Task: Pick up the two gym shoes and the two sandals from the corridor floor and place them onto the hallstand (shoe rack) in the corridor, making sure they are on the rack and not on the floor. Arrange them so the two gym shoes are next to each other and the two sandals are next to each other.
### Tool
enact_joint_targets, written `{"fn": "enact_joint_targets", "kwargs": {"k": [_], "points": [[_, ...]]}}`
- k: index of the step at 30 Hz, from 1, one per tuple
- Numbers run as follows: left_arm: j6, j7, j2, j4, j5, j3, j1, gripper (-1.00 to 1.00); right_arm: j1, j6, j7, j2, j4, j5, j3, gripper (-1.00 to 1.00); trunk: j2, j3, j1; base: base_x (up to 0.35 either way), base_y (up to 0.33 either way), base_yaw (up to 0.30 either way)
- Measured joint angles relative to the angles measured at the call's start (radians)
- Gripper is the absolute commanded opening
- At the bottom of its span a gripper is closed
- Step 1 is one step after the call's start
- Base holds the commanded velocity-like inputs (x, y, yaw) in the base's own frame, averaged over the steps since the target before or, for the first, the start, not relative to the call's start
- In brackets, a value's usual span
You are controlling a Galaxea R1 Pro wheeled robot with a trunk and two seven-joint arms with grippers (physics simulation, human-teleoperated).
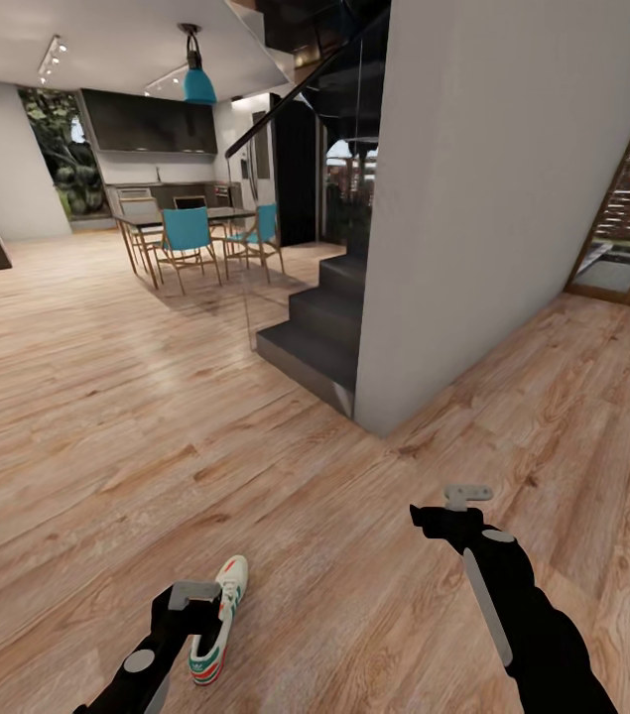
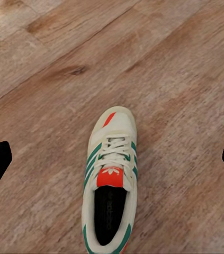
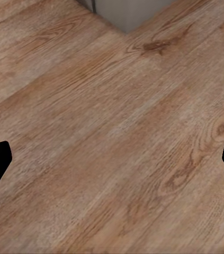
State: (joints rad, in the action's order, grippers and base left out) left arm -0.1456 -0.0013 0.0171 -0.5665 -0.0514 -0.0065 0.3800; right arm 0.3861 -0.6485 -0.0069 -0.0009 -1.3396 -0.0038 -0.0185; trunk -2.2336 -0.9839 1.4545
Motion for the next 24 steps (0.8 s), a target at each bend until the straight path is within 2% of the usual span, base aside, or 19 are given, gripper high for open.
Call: {"fn": "enact_joint_targets", "kwargs": {"k": [24], "points": [[0.000, 0.000, 0.001, 0.000, 0.000, 0.001, 0.000, 1.00, 0.000, 0.000, 0.000, 0.001, 0.000, 0.000, 0.000, 1.00, -0.161, -0.110, 0.088, 0.000, 0.000, 0.000]]}}
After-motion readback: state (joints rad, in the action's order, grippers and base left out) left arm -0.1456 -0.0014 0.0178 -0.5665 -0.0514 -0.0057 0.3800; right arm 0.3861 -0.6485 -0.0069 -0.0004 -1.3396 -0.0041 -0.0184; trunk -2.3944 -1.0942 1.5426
